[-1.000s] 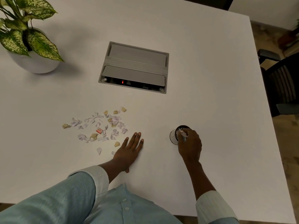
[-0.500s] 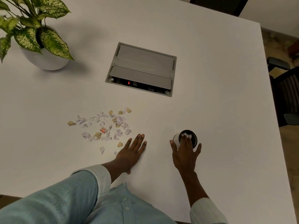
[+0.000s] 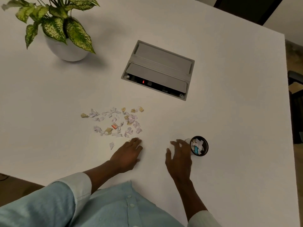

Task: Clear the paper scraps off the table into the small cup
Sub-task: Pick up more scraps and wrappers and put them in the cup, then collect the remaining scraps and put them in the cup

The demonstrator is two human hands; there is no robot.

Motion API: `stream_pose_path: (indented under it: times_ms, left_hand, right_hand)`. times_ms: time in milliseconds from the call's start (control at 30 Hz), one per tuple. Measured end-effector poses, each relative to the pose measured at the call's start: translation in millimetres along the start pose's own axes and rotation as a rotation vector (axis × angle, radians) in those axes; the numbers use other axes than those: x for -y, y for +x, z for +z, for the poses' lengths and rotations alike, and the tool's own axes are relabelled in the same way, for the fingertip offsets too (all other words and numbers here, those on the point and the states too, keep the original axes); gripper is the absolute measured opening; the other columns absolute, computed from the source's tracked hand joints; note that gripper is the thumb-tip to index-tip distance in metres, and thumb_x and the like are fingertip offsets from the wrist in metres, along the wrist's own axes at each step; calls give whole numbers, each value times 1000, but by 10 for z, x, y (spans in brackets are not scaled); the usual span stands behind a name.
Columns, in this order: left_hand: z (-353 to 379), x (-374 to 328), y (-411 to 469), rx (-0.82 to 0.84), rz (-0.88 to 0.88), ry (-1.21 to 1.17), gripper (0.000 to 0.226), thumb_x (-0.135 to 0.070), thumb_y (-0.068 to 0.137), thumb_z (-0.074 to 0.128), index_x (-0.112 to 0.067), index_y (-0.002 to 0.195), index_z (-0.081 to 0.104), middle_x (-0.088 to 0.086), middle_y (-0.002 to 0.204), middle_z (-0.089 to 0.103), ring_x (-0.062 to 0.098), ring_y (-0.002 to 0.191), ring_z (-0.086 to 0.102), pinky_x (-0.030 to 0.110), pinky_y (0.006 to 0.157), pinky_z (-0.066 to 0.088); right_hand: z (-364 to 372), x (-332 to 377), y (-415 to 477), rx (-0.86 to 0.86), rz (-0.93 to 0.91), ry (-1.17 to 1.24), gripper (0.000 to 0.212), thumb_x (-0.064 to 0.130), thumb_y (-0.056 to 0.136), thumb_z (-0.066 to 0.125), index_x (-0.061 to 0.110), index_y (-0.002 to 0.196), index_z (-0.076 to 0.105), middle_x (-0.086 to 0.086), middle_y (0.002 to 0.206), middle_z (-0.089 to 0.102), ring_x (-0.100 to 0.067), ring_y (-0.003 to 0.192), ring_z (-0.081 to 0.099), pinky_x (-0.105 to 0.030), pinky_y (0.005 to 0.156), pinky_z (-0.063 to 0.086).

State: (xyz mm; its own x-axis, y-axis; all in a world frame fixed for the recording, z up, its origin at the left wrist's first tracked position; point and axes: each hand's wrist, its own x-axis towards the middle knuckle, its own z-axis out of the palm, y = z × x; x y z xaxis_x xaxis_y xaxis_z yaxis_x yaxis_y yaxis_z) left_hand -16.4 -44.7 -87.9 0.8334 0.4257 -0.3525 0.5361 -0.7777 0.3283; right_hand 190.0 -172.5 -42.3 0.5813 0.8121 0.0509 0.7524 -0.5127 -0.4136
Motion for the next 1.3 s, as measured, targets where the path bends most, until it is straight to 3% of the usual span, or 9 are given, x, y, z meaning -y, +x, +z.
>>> stream_pose_path:
  times_ms: [100, 300, 467, 600, 767, 1000, 1133, 1233, 1300]
  left_hand:
    - [-2, 225, -254, -174, -197, -35, 61, -45, 87, 74, -7, 132, 58, 19, 149, 50, 37, 134, 43, 49, 97, 55]
    - [52, 669, -626, -211, -553, -102, 115, -71, 68, 79, 1, 148, 38, 27, 160, 31, 46, 135, 41, 55, 97, 52]
    - [128, 913, -669, -202, -659, -202, 141, -82, 63, 74, -1, 160, 10, 26, 169, 7, 47, 145, 29, 56, 105, 47]
    - [102, 963, -559, -154, -638, -239, 139, -73, 67, 79, -5, 162, 4, 22, 170, 0, 44, 153, 15, 55, 118, 36]
    - [42, 880, -365, -184, -576, -264, 104, -41, 82, 83, -10, 159, 20, 18, 169, 13, 37, 152, 21, 47, 118, 37]
    - [57, 798, -251, -212, -469, -292, 62, -22, 95, 66, -15, 151, 40, 16, 155, 35, 35, 135, 42, 41, 103, 50]
    - [65, 779, -235, -205, -389, -359, 25, -14, 105, 47, -8, 128, 56, 12, 138, 44, 28, 125, 41, 43, 100, 46]
    - [68, 792, -211, -260, -385, -304, 8, -7, 100, 53, -12, 102, 59, 6, 113, 52, 22, 100, 45, 37, 78, 45]
    - [86, 799, -203, -314, -374, -286, 13, 1, 89, 64, -11, 90, 62, 6, 97, 57, 23, 86, 49, 36, 65, 46]
  right_hand:
    - [183, 191, -33, 211, -73, 71, 38, 37, 89, 67, 26, 124, 57, 6, 126, 49, -16, 120, 52, -40, 77, 59]
    - [639, 539, 34, 647, -66, -31, 101, 71, 77, 67, 25, 155, 22, -3, 151, 30, -22, 139, 35, -44, 94, 53]
    - [901, 806, 230, 635, -34, 29, 125, 65, 66, 82, 22, 158, 9, -6, 145, 23, -29, 130, 45, -43, 87, 57]
    - [1024, 964, 461, 650, -69, 4, 130, 55, 67, 88, 20, 159, 4, -7, 142, 19, -29, 123, 50, -42, 89, 58]
    - [1133, 1109, 660, 651, -136, -24, 110, 47, 73, 87, 18, 156, 22, -8, 141, 24, -29, 124, 49, -43, 94, 56]
    - [1260, 1224, 649, 619, -296, -46, 46, 28, 86, 78, 24, 126, 55, -4, 127, 42, -22, 113, 52, -37, 83, 56]
    - [1312, 1209, 573, 548, -329, -34, 18, 14, 89, 73, 16, 105, 65, -5, 107, 53, -24, 98, 54, -33, 73, 50]
    - [1328, 1161, 557, 523, -236, 56, 13, 10, 88, 71, 16, 99, 70, -4, 102, 60, -24, 95, 59, -36, 79, 53]
    - [1308, 1098, 550, 492, -142, 129, 11, 10, 86, 71, 16, 95, 73, -2, 99, 63, -22, 91, 63, -35, 79, 54]
